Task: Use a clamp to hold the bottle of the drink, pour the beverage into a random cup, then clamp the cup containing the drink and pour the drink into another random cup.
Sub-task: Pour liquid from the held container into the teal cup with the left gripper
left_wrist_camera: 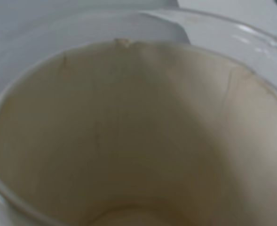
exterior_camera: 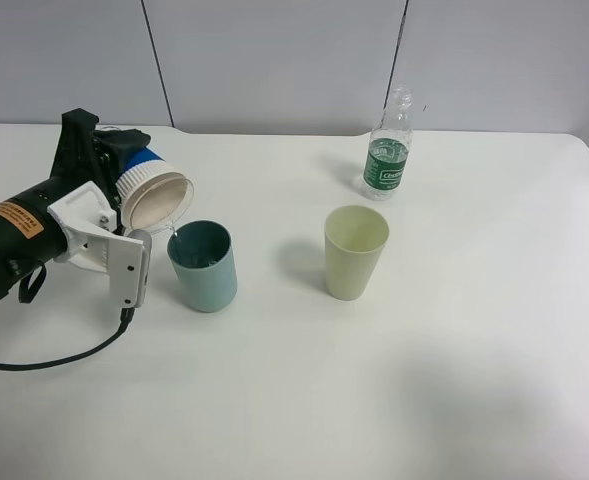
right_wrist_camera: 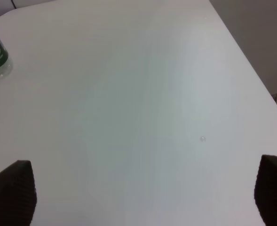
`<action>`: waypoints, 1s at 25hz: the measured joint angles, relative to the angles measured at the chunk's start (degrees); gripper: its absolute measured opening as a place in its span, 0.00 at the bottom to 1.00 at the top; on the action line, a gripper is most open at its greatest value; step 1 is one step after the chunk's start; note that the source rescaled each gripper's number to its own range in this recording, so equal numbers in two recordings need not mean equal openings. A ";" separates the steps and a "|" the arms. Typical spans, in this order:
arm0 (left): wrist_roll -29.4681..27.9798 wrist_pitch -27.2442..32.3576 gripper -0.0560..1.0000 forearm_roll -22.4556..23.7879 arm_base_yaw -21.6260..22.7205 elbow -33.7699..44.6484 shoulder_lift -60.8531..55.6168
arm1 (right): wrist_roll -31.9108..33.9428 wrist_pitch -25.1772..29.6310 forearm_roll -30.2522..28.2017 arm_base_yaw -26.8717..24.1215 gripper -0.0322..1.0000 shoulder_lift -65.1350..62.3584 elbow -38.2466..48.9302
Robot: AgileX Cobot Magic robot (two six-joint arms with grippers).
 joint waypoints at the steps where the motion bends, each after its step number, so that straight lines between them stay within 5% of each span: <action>1: 0.84 -0.05 0.09 0.06 0.00 0.00 0.00 | 0.00 0.00 0.00 0.00 0.85 0.00 0.00; 9: 2.18 0.14 0.09 2.06 0.00 0.00 0.00 | 0.00 0.00 0.00 0.00 0.85 0.00 0.00; 15: -7.84 3.36 0.09 3.17 -0.02 0.00 0.00 | 0.00 0.00 0.00 0.00 0.85 0.00 0.00; 19: -24.56 3.57 0.09 3.29 -0.02 -0.32 0.00 | 0.00 0.00 0.00 0.00 0.85 0.00 0.00; 25: -60.23 3.08 0.09 2.87 0.75 -1.64 0.00 | 0.00 0.00 0.00 0.00 0.85 0.00 0.00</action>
